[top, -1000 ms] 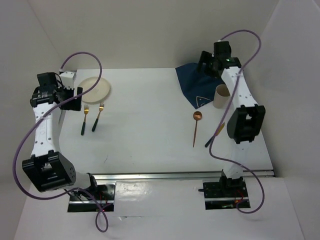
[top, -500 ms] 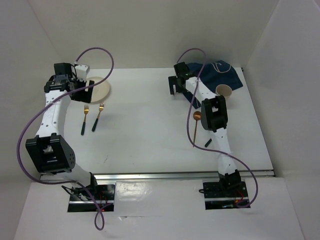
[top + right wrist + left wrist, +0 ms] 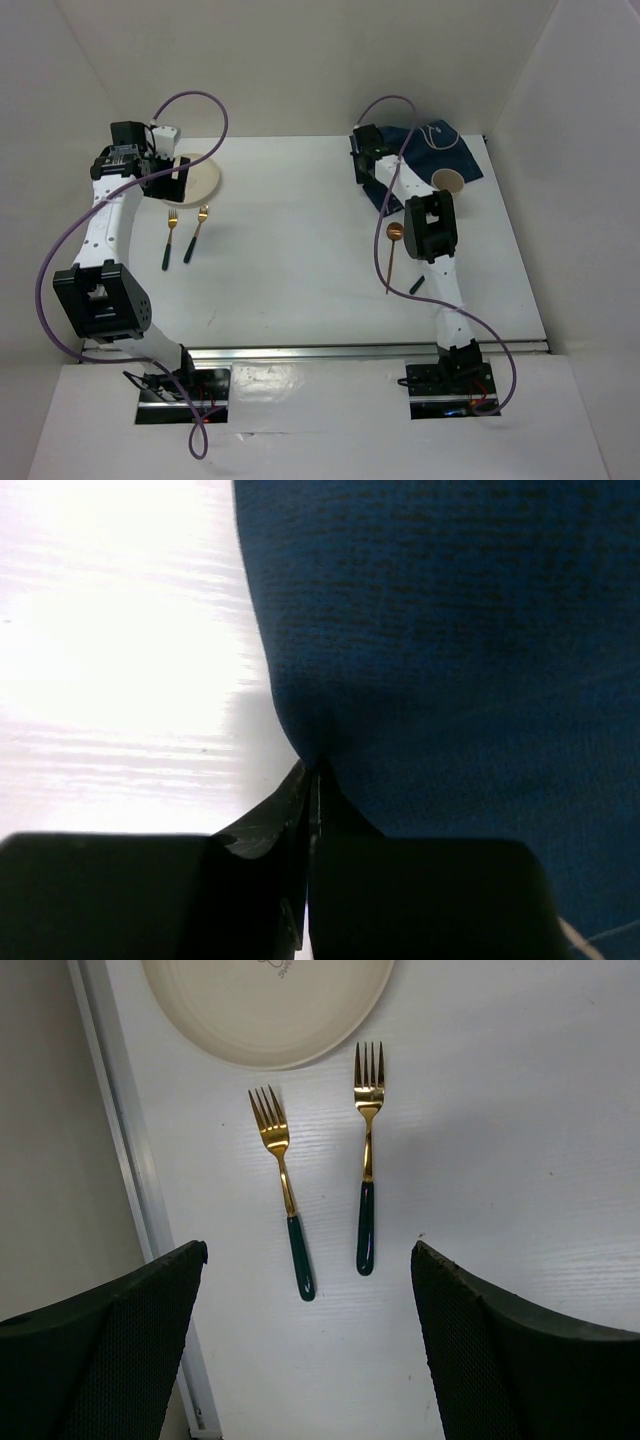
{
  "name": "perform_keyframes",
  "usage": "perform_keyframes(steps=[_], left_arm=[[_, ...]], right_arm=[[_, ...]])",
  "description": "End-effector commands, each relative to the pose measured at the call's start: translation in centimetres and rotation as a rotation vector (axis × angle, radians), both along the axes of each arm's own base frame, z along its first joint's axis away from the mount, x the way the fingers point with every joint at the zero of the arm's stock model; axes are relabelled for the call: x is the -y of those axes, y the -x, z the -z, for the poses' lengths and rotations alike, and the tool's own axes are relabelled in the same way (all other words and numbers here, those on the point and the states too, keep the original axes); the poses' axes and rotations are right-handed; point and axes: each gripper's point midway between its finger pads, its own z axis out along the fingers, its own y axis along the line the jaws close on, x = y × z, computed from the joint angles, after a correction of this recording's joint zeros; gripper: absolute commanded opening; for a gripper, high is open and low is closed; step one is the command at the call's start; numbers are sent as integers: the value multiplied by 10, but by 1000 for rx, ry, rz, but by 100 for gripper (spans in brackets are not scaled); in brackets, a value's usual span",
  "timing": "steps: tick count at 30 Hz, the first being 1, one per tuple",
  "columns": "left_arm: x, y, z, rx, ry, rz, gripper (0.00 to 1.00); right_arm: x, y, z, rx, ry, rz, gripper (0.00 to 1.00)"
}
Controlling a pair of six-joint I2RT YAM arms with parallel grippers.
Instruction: Set the dinner table for one person
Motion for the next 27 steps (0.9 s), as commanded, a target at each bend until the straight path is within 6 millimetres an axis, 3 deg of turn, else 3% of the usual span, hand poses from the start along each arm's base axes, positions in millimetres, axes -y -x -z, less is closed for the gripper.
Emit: perform_keyframes(steps=[1,5,6,7,8,9,10,11,12,14,15,16,18,19,21,22,26,27], left_arm=[[4,-4,-9,31,18,-2,90],[5,0,-7,23,19,-2,90],[5,0,-6,23,19,-2,90],[6,0,-6,24,25,-9,90],[6,0,-6,24,25,-9,90],[6,0,-6,24,25,-9,90],[6,3,-7,25,31,-16,90],[6,3,-7,25,31,-16,90],[6,3,-7,25,31,-16,90],[7,4,-10,34,30,-16,90],[7,4,-11,35,30,-16,90],[7,4,-11,35,30,-16,90],[9,10,-15,41,35,-10,90],[9,10,-15,42,35,-10,90],[10,15,-24,64,31,-9,90],[12,14,-24,66,40,-1,90],[17,20,-35,92,45,21,90],[17,21,-31,83,47,21,90]], right_arm=[[-23,26,50,-152,-63,-106,0],[-53,6,-23,-15,-165,-191,0],[-65,5,-60,47,-197,-224,0],[-78,4,-85,89,-256,-276,0],[-91,8,-108,120,-293,-320,0],[-96,14,-151,179,-331,-357,0],[-108,20,-171,211,-362,-400,0],[-126,39,-177,191,-411,-472,0],[-134,54,-210,236,-440,-537,0],[-161,89,-226,223,-505,-664,0],[-165,105,-212,172,-509,-678,0],[-169,119,-226,184,-519,-702,0],[-183,156,-216,86,-559,-757,0],[-185,172,-233,88,-587,-774,0],[-198,205,-245,59,-648,-848,0],[-200,219,-270,96,-676,-881,0],[-204,258,-320,110,-829,-925,0],[-204,263,-324,103,-854,-922,0]])
